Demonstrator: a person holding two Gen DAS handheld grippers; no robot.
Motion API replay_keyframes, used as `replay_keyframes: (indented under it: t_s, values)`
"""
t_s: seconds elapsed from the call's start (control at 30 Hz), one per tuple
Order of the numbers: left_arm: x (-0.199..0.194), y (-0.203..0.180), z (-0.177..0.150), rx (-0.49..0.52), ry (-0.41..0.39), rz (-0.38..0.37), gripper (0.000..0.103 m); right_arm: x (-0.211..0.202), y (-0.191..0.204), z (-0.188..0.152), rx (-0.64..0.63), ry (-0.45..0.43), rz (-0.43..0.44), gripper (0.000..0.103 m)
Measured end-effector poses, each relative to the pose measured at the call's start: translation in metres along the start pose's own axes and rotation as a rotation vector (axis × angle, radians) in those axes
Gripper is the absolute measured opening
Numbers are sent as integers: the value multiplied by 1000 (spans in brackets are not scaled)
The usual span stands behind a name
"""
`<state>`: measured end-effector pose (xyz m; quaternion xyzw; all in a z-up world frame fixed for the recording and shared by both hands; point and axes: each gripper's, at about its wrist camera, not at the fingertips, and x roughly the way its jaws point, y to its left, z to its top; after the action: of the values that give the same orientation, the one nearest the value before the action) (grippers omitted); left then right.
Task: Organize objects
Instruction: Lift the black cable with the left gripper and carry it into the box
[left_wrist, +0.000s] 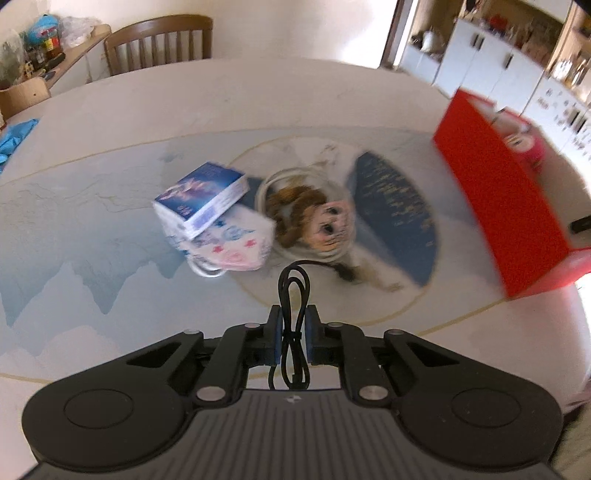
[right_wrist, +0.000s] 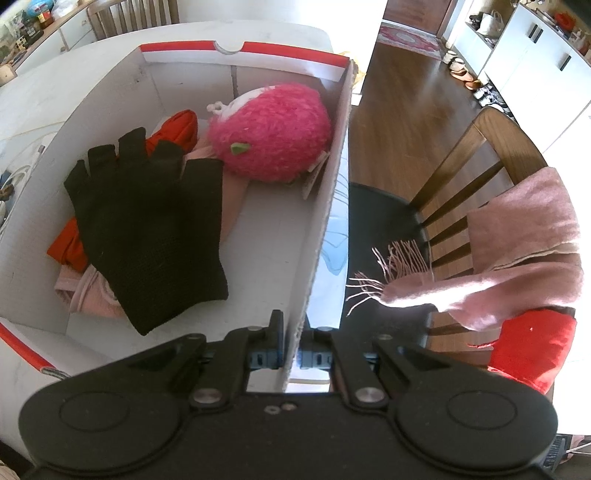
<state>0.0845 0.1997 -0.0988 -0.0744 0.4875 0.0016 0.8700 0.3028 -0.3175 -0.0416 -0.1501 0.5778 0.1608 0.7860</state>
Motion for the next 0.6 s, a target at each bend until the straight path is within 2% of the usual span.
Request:
replay_keyframes:
  t_s: [0.17,0.37,0.6]
  values:
    - [-15,-21,-2,-8,-10,-79,9,-1,0,0,0,-2,4,6]
    - [-29,-55,5,37,-51,-108,7,0,1,-1,-2,-6,5,6]
    - [-39,-99,31,109,-113,-179,7,-1,1,-2,1,-12,4,6]
